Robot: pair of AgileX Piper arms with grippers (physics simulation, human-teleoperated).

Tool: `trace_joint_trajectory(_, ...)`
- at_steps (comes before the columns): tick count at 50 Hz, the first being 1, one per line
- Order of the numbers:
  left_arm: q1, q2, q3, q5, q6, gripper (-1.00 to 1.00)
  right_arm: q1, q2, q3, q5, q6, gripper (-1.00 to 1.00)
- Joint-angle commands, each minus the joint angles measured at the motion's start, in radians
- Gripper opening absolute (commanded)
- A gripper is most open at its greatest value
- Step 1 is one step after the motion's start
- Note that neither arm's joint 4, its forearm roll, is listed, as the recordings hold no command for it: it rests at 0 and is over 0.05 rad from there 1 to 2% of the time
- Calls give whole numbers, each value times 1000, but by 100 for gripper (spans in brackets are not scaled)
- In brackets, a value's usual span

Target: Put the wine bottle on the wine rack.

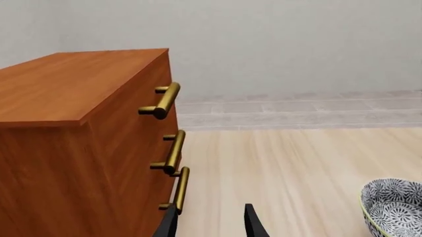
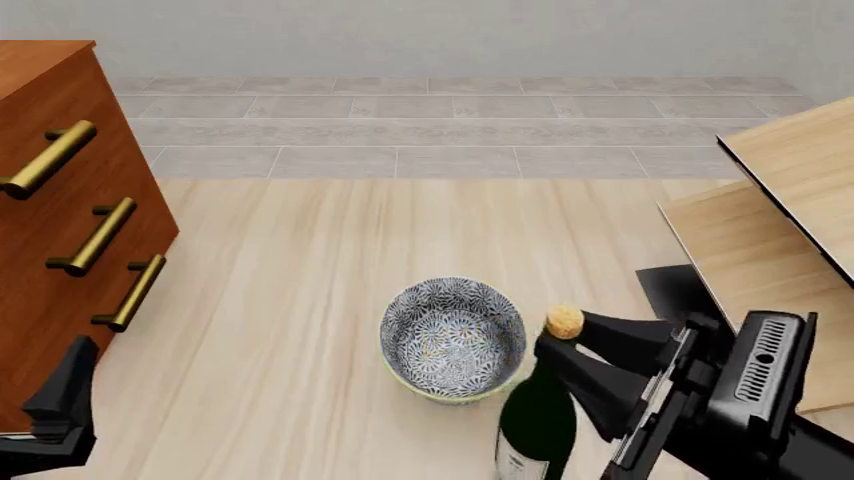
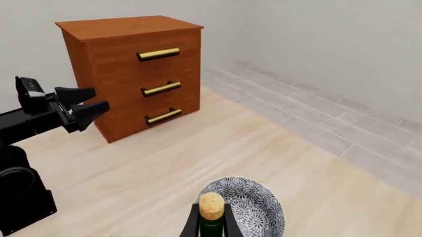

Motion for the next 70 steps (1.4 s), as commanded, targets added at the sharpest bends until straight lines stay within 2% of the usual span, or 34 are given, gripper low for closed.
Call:
trace_joint_trajectory(1, -4, -2, 0, -5, -6, 100, -89, -91, -4, 102, 2, -100)
trace_joint_trajectory(6, -3, 6, 0, -17, -10, 100, -173, -160, -18, 168, 11, -100)
trace_joint_trajectory(8, -5, 6, 0, -18, -9, 100, -170, -168, -25, 179, 11, -100)
trace_joint_trajectory(14, -5, -2, 0, -14, -11, 100, -241, -178, -39, 236, -25, -100)
trace_joint_trajectory(17, -2, -2, 0, -12, -11, 100, -273, -173, -43, 245, -26, -100)
trace_joint_trajectory(19, -3, -2, 0, -12, -13, 100, -321, -169, -49, 257, -20, -100)
trace_joint_trajectory(22, -4, -7, 0, -7, -14, 100, -310, -174, -60, 264, -30, -100)
trace_joint_trajectory(31, 2, -19, 0, 10, -14, 100, -394, -141, -81, 255, -43, -100)
trace_joint_trajectory(45, 4, -17, 0, 11, -16, 100, -442, -91, -124, 241, -55, -100)
trace_joint_trajectory(50, 6, -3, 0, -3, -19, 100, -463, -85, -136, 245, -43, -100)
trace_joint_trajectory(52, 4, 9, 0, -16, -19, 100, -489, -79, -141, 246, -17, -100)
trace_joint_trajectory(61, 8, 14, 0, -27, -15, 100, -509, -56, -169, 257, -36, -100)
trace_joint_trajectory(64, 13, 13, 0, -29, -18, 100, -513, -56, -170, 247, -20, -100)
trace_joint_trajectory(70, 14, 17, 0, -36, -18, 100, -546, -42, -188, 246, -22, -100)
